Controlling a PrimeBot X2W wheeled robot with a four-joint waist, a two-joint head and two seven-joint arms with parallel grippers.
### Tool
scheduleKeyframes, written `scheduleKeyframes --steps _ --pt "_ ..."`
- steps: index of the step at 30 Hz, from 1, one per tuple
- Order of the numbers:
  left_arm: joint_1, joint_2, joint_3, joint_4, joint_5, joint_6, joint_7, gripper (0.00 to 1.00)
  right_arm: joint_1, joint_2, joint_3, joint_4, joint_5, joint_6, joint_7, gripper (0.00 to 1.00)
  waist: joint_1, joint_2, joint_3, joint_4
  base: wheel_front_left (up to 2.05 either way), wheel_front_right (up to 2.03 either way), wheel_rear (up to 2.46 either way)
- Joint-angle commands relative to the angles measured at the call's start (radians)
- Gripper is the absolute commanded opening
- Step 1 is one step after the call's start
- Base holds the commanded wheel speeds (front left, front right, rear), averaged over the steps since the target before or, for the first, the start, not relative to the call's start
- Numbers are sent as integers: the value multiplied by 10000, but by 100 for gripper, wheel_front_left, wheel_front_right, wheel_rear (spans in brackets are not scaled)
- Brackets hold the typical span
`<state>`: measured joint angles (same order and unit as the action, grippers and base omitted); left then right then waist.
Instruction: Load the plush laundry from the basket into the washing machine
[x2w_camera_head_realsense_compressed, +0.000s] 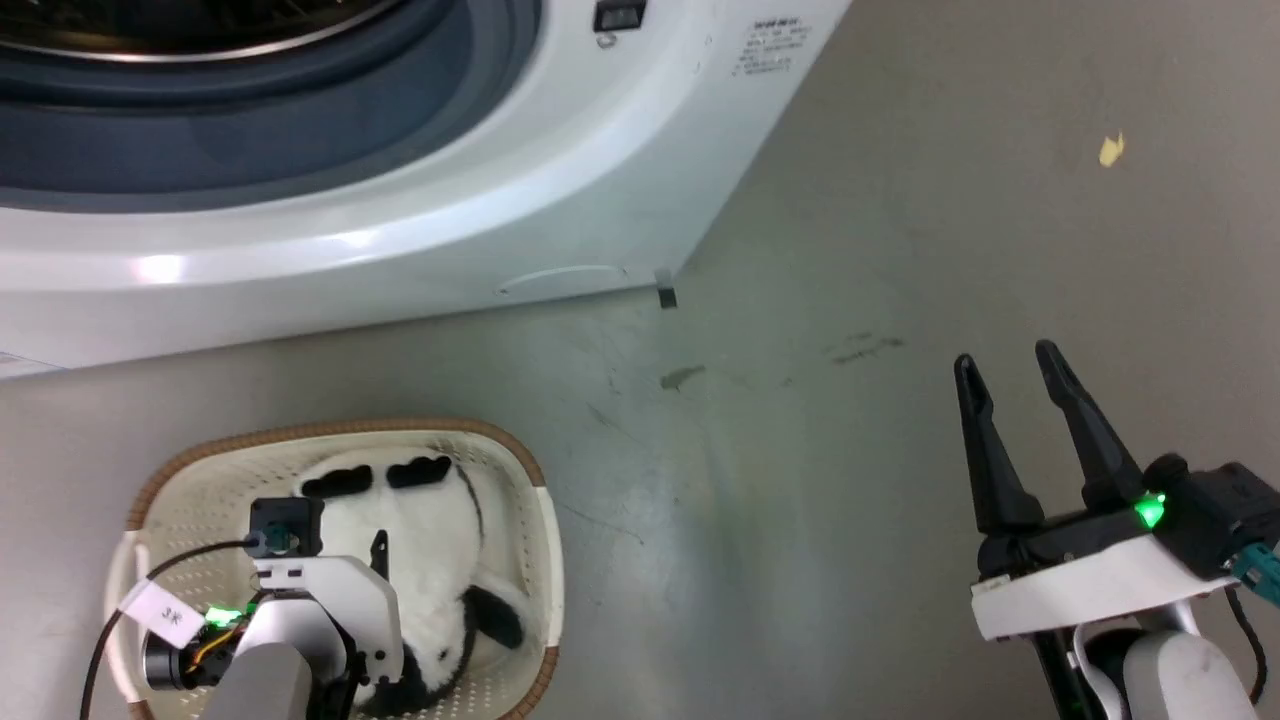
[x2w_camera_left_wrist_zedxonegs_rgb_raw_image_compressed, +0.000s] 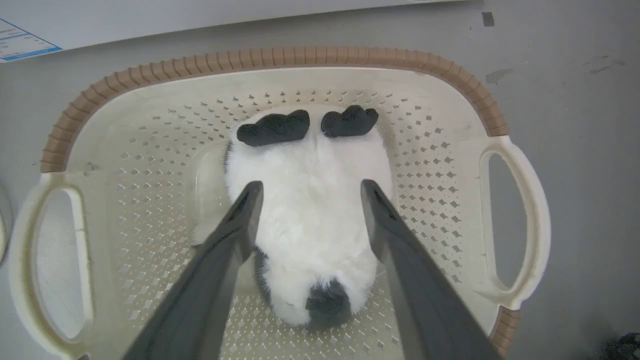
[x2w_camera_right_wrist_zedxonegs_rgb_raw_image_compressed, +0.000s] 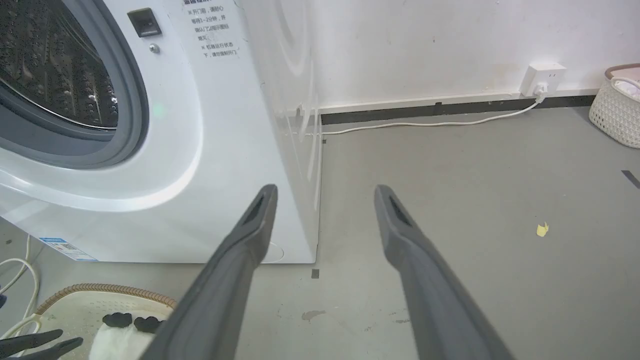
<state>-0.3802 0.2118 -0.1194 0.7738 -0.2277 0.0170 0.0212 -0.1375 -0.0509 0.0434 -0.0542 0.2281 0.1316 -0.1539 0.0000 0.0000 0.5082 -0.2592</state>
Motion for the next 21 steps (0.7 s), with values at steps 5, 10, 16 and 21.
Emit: scheduleKeyframes --steps 5,10,16,21 --pt "-633 309 -224 773 -199 108 415 100 -457 5 148 -122 316 -6 -211 100 0 0 655 -414 0 0 0" --pt "-1018 575 -335 1305 -362 216 648 100 -595 5 266 -152 527 -7 -316 100 0 0 1122 -703 0 0 0" --pt "-1669 804 -171 1931 -875 356 1029 100 -747 5 313 -193 794 -7 -441 100 0 0 1719 -957 0 0 0" --pt "-2203 1034 -429 2384 -941 198 1197 100 -846 6 365 -227 1006 -7 -545 100 0 0 2184 -1128 0 0 0"
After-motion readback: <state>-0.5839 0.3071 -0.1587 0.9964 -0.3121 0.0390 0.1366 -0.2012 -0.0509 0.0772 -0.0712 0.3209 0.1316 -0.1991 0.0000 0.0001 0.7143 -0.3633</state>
